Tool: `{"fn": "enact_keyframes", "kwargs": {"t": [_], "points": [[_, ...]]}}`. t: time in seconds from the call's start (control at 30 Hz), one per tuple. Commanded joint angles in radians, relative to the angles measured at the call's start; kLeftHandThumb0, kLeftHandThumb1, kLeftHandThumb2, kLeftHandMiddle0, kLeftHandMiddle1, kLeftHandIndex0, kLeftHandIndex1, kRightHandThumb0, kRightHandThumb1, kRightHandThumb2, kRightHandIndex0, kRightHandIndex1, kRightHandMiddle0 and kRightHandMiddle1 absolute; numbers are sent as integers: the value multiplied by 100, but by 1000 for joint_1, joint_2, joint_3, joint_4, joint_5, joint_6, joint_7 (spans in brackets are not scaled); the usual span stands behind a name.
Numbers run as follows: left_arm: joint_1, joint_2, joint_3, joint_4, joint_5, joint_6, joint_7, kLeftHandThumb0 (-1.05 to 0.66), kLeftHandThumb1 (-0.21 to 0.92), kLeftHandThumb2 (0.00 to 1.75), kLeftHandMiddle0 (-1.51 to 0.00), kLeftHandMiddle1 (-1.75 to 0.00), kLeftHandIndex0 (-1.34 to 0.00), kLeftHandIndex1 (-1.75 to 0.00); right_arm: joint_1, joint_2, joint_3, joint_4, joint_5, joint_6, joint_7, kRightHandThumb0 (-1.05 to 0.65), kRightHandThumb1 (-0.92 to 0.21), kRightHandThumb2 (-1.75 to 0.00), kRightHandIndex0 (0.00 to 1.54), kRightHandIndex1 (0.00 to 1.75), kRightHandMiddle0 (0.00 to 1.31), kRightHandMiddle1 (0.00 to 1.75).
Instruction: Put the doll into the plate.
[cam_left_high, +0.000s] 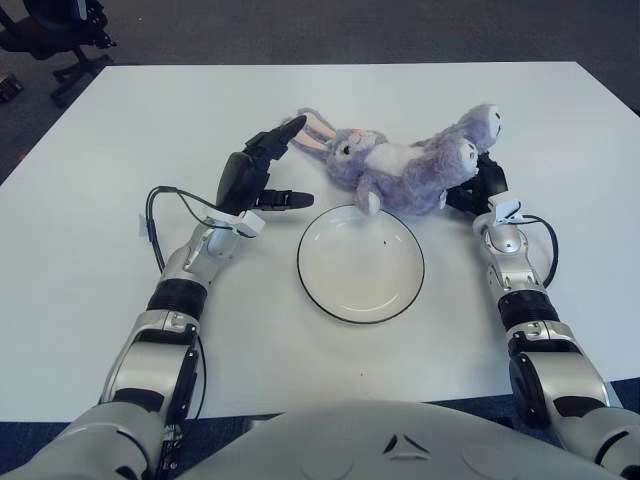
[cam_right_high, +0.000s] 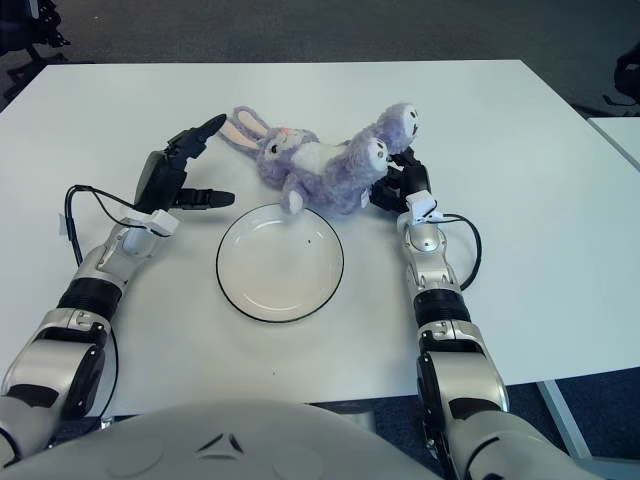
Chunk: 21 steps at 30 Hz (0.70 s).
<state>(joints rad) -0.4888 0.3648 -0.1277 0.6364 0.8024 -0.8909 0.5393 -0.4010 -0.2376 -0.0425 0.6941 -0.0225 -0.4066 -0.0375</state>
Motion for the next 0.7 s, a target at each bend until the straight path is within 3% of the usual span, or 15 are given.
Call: {"fn": "enact_keyframes", "kwargs": {"t": [0.0,0.43,0.67], "points": [[-37,21,-35,-4,4,10,-9,-61,91,0,-45,0,-40,-2,88,32,23,95,-29,45,9,-41,-58,-96,88,175,42,175],[-106,28,-74,-6,-127,46,-176,-67,92,1,-46,0,-40,-1,80,29,24,112,-30,38,10,-41,-59,-96,87,175,41,175],[-128,42,-82,-61,-190,129,-330,-68,92,2,-47,-1,-40,-1,77,29,24,117,-30,36,11,-41,-59,-95,87,175,41,175]]}}
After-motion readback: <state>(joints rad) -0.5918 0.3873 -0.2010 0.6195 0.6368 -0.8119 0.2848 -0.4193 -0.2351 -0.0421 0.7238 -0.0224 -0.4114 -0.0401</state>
